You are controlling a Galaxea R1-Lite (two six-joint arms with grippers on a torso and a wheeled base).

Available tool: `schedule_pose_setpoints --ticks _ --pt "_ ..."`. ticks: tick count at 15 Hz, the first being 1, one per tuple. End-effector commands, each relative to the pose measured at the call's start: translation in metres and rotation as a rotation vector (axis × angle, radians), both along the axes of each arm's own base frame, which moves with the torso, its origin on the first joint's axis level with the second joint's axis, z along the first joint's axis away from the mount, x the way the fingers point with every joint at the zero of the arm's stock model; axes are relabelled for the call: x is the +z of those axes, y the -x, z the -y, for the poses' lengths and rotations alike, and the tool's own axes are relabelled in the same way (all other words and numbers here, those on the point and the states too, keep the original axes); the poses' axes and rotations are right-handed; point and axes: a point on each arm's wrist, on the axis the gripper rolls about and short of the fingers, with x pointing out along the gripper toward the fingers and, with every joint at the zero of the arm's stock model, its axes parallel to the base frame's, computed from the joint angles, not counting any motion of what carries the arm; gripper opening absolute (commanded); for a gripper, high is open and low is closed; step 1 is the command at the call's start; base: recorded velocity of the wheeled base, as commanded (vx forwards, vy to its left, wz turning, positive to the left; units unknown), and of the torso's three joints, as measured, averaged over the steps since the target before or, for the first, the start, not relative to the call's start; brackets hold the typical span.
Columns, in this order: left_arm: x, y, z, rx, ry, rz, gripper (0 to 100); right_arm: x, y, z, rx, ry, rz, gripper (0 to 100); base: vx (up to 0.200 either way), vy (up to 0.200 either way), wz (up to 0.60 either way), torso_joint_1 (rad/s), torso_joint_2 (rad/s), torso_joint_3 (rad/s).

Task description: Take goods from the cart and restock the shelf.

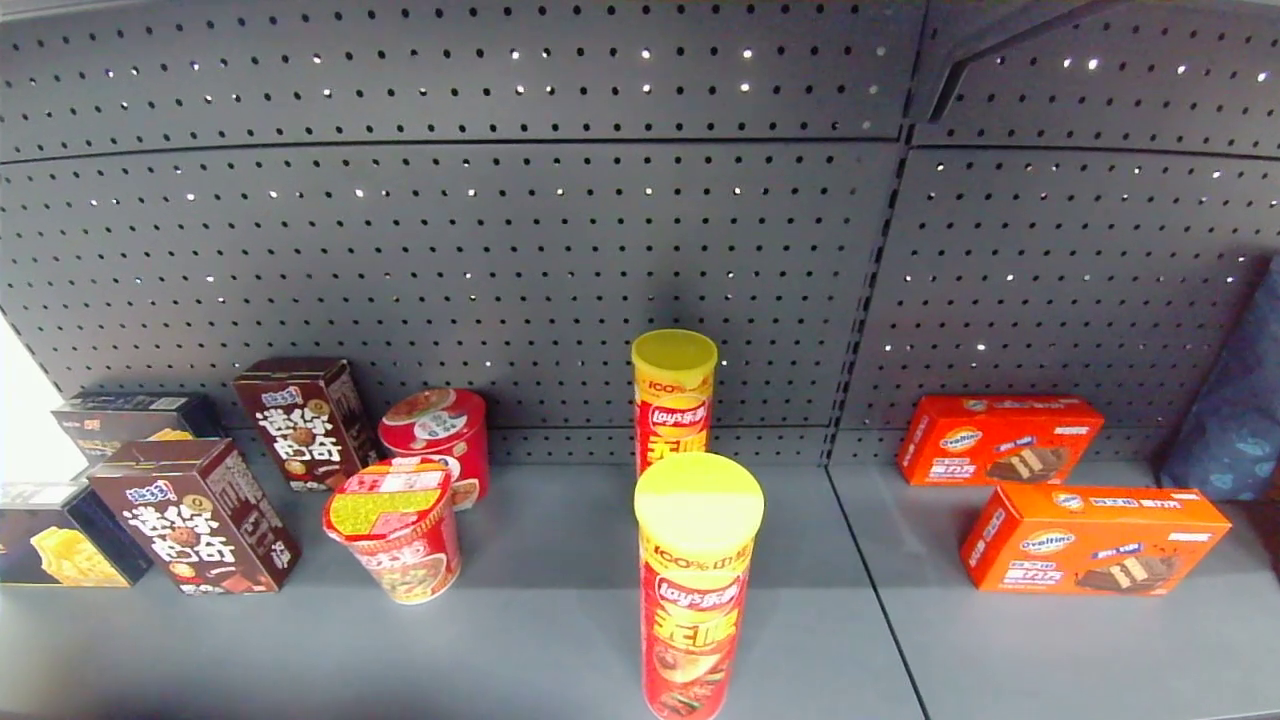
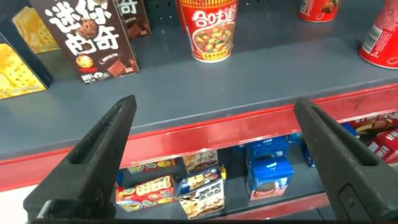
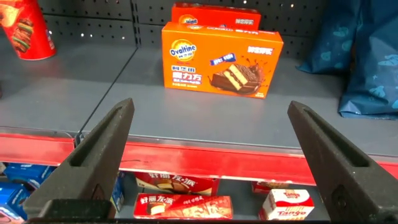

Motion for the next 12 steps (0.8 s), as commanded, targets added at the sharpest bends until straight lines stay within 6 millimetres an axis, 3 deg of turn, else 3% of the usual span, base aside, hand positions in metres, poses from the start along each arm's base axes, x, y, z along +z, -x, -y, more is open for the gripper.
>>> schedule_pose_setpoints --ticks 1,9,12 --pt "0.0000 0.0000 0.0000 -0.002 0.000 -0.001 100 0.0002 -0.0001 0.0000 0.000 0.000 -0.001 100 0.000 0.000 0.00 0.000 0.00 0.000" --pt "0.0000 -0.0002 0.0000 0.000 0.002 -0.002 100 0.0002 -0.0001 0.0000 0.000 -0.001 -0.001 100 0.000 0.000 0.00 0.000 0.00 0.000" --pt "0.0000 -0.0002 0.0001 -0.004 -0.001 -0.002 100 0.0002 -0.0001 0.0000 0.000 -0.001 -0.001 100 -0.200 0.000 0.00 0.007 0.00 -0.001"
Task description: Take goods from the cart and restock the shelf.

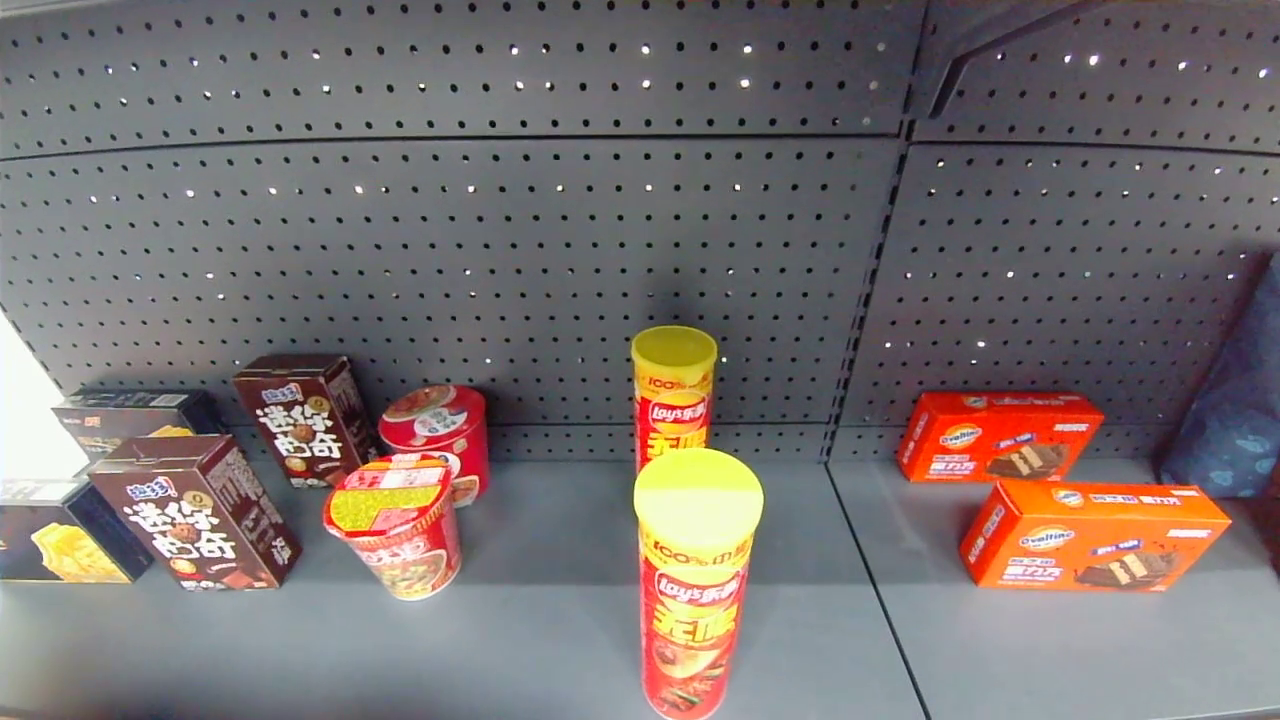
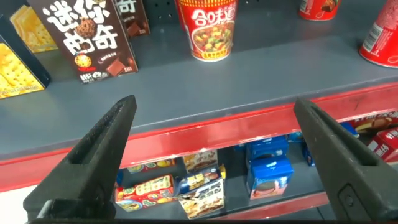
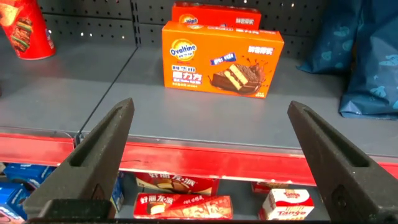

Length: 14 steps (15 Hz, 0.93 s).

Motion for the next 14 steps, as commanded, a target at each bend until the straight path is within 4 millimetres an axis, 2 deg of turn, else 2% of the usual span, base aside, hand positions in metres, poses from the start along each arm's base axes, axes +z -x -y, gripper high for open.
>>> schedule_pose_setpoints --ticks 1,14 --pt "0.0000 -0.0001 0.0000 0.003 0.002 -0.002 100 0.0002 -0.0001 0.0000 0.000 0.000 0.000 100 0.000 0.000 0.00 0.000 0.00 0.000" --pt "0.0000 0.0000 0.0000 0.003 0.003 0.000 100 0.0000 -0.0001 0.0000 0.001 -0.007 -0.002 100 0.000 0.000 0.00 0.000 0.00 0.000"
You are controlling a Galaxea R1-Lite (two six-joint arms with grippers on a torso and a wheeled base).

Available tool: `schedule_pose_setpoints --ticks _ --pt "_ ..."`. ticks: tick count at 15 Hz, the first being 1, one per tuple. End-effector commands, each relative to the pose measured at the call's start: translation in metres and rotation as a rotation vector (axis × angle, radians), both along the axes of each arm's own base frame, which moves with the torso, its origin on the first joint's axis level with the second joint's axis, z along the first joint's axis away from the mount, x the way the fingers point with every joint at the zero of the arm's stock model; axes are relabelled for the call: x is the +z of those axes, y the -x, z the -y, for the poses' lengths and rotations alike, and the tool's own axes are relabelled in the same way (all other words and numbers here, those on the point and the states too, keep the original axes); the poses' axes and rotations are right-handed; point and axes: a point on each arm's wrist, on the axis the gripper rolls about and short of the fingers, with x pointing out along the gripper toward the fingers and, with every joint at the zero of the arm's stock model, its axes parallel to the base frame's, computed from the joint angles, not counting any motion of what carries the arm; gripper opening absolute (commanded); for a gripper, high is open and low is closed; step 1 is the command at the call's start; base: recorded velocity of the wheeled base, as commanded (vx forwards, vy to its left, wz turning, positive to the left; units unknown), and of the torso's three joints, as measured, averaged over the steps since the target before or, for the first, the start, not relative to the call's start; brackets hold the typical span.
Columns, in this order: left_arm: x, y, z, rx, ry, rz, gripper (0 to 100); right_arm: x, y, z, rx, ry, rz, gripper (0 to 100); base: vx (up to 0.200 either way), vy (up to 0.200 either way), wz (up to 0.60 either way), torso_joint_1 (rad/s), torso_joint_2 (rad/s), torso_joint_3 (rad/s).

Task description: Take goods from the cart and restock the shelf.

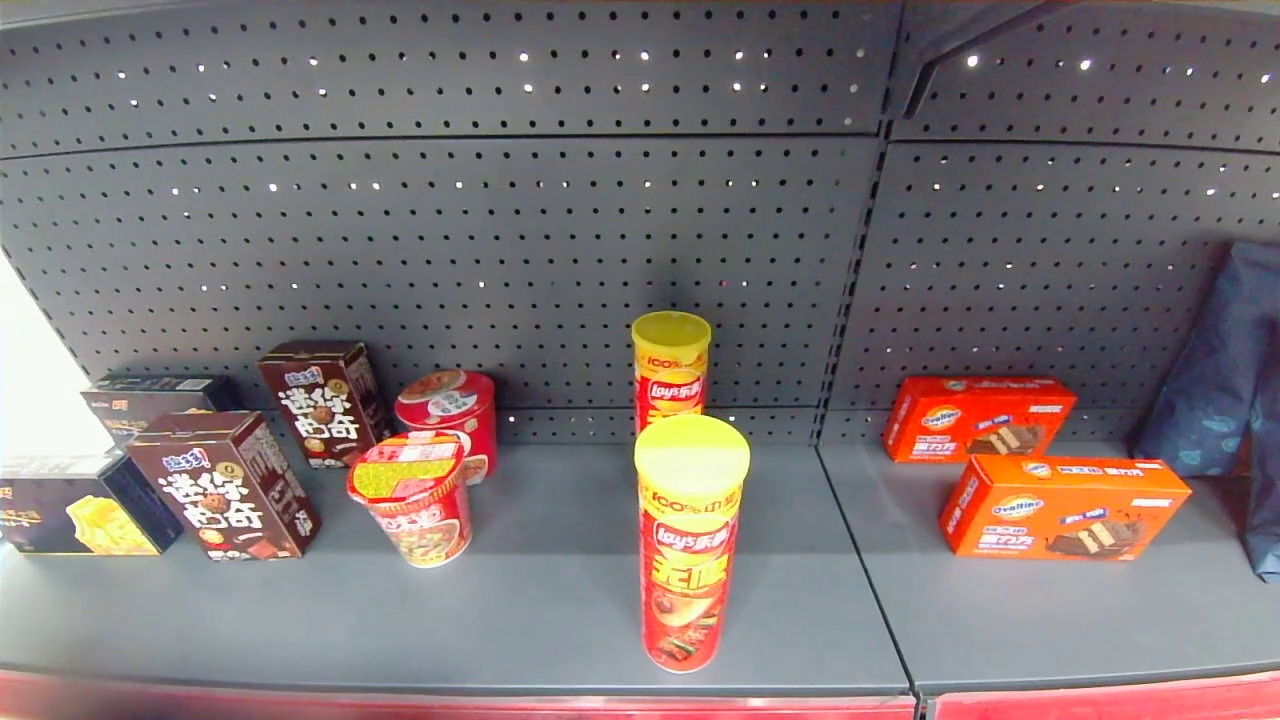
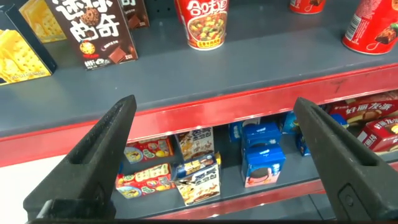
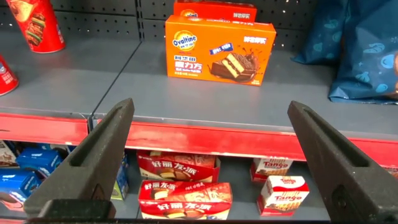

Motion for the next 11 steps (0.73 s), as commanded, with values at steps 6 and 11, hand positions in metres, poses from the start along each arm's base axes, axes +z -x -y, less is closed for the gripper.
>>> schedule_pose_setpoints --ticks 6,11 --pt "0.0000 -0.0001 0.0000 0.000 0.000 -0.002 100 0.0002 -0.0001 0.0000 0.000 0.006 0.000 100 0.000 0.000 0.00 0.000 0.00 0.000" --pt "0.0000 -0.0001 0.0000 -0.001 0.000 -0.002 100 0.0000 0.0001 -0.0006 0.027 0.009 -0.004 100 0.000 0.000 0.00 0.000 0.00 0.000"
